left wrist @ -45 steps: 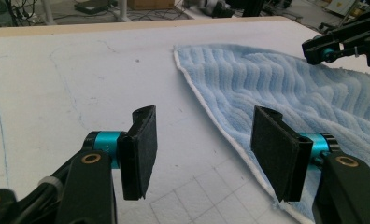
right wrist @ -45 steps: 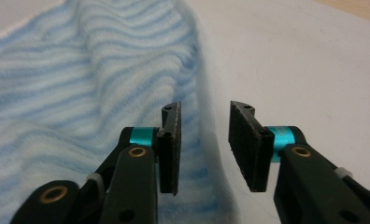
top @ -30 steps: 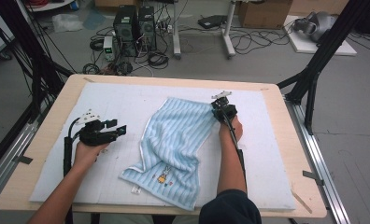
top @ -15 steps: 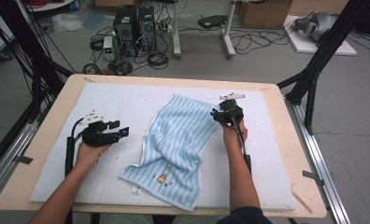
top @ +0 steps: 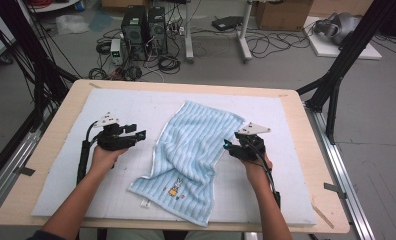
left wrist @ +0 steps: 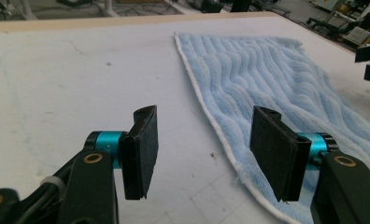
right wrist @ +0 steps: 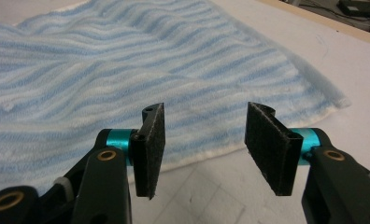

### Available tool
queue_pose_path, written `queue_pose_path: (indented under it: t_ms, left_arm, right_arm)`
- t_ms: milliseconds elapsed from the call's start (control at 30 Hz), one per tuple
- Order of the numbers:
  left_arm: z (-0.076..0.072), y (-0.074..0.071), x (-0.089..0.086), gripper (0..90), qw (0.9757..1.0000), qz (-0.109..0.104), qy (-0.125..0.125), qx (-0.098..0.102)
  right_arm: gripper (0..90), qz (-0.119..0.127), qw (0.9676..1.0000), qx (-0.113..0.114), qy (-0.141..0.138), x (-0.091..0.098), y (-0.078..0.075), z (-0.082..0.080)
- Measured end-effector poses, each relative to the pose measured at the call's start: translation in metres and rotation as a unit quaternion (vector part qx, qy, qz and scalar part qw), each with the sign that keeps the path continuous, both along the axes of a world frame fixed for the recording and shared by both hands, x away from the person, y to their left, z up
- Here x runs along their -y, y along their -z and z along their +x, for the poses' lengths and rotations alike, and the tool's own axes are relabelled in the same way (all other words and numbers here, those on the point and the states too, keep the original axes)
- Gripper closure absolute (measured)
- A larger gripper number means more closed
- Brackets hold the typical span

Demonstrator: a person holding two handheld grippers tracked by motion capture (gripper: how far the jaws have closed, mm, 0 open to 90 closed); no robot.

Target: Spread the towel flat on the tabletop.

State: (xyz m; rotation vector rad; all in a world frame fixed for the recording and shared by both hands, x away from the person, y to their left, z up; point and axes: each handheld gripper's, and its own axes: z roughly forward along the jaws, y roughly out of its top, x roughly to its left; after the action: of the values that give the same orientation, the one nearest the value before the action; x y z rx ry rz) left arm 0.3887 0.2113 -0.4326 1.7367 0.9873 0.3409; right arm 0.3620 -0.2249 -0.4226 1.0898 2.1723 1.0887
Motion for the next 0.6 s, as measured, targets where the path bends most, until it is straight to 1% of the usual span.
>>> queue_pose_path:
  t_ms: [33, 67, 167, 200, 233, 300, 367, 400, 433, 467, 500, 600]
  left_arm:
    - [0.004, 0.002, 0.004, 42.1, 1.0000, 0.005, 0.003, -0.006]
    - [0.009, 0.003, 0.008, 42.0, 0.9999, 0.005, 0.005, -0.012]
    - [0.021, 0.003, 0.019, 41.4, 0.9998, 0.008, 0.007, -0.018]
    - [0.027, 0.002, 0.024, 41.4, 0.9998, 0.008, 0.007, -0.019]
    - [0.032, 0.001, 0.028, 41.3, 0.9997, 0.008, 0.008, -0.024]
    - [0.041, 0.001, 0.037, 41.0, 0.9993, 0.019, 0.014, -0.029]
    - [0.049, -0.001, 0.047, 40.8, 0.9987, 0.029, 0.025, -0.034]
    - [0.052, -0.002, 0.051, 40.8, 0.9986, 0.031, 0.027, -0.033]
    - [0.055, -0.003, 0.055, 40.8, 0.9986, 0.033, 0.027, -0.032]
    - [0.059, -0.003, 0.059, 40.6, 0.9987, 0.030, 0.026, -0.032]
    - [0.061, -0.003, 0.061, 40.6, 0.9986, 0.032, 0.026, -0.034]
    - [0.070, -0.002, 0.071, 39.8, 0.9979, 0.044, 0.025, -0.041]
  right_arm:
    - [47.6, 0.001, 1.0000, -0.001, -0.001, 0.001, 0.001, 0.000]
    - [47.4, 0.002, 1.0000, -0.002, 0.000, 0.002, 0.002, 0.000]
    - [46.9, 0.011, 0.9999, 0.000, 0.005, 0.005, 0.002, 0.001]
    - [46.8, 0.011, 0.9999, -0.001, 0.006, 0.005, 0.002, 0.000]
    - [46.6, 0.010, 0.9999, -0.001, 0.004, 0.005, 0.002, 0.001]
    - [46.4, 0.012, 0.9999, -0.001, 0.002, 0.005, 0.003, 0.001]
    - [46.0, 0.014, 0.9999, 0.002, 0.002, 0.006, 0.002, 0.001]
    - [45.5, 0.016, 0.9999, 0.003, 0.002, 0.006, 0.002, 0.001]
    - [45.4, 0.018, 0.9998, 0.004, 0.002, 0.007, 0.001, 0.001]
    - [45.2, 0.019, 0.9998, 0.003, 0.003, 0.007, 0.001, 0.000]
    - [45.0, 0.022, 0.9997, 0.004, 0.003, 0.008, 0.001, 0.001]
    - [43.7, 0.027, 0.9996, 0.003, 0.005, 0.009, 0.001, 0.000]
